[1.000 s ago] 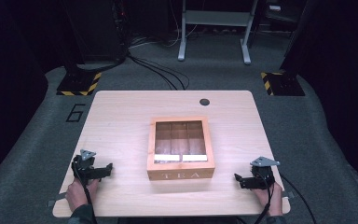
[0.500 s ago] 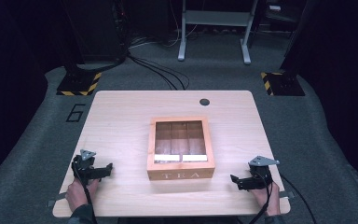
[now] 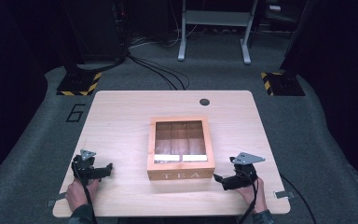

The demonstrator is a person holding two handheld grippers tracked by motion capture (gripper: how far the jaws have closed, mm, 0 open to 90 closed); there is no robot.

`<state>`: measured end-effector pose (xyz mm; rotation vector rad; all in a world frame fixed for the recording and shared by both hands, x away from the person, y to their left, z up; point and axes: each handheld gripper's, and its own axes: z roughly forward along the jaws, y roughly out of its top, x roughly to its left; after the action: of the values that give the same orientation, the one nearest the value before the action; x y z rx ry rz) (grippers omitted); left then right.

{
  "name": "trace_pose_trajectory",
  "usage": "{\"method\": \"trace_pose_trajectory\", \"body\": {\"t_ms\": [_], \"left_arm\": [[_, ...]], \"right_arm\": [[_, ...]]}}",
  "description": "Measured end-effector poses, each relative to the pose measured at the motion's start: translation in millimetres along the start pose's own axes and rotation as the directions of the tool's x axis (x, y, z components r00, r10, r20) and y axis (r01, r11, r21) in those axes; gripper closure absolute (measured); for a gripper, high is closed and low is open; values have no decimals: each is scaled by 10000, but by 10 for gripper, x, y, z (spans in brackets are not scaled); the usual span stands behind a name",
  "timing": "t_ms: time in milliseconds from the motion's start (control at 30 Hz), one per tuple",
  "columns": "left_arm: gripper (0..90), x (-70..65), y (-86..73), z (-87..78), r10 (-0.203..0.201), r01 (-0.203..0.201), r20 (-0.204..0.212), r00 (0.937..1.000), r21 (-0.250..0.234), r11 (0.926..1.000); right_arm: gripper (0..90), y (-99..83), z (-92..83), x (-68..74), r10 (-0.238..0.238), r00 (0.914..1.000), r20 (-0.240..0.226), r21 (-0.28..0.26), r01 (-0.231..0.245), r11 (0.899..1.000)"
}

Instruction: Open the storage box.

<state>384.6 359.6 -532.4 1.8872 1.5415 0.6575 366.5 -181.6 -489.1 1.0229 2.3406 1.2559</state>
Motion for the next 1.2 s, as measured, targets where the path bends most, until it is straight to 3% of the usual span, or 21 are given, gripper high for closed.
{"method": "trace_pose_trajectory", "body": {"t_ms": [167,467,500,600,1200], "left_arm": [[3,0,0,0,2,-2,1,10000,3,10000],[3,0,1,-2,2,-2,-1,10000,30,10000],[2,0,1,-1,3,-3,-1,10000,19,10000],[3,1,1,-1,5,-5,-2,10000,19,10000],[3,1,2,-2,4,-4,-1,10000,31,10000]], "right_arm": [[61,85,146,115,-328,9985,-432,-95,324,9994],[235,119,152,168,-607,9971,-462,-457,586,9972],[285,118,151,164,-620,9971,-440,-541,596,9968],[324,119,160,174,-574,9975,-423,-460,555,9974],[429,67,113,118,-439,9950,-903,-721,374,9967]]}}
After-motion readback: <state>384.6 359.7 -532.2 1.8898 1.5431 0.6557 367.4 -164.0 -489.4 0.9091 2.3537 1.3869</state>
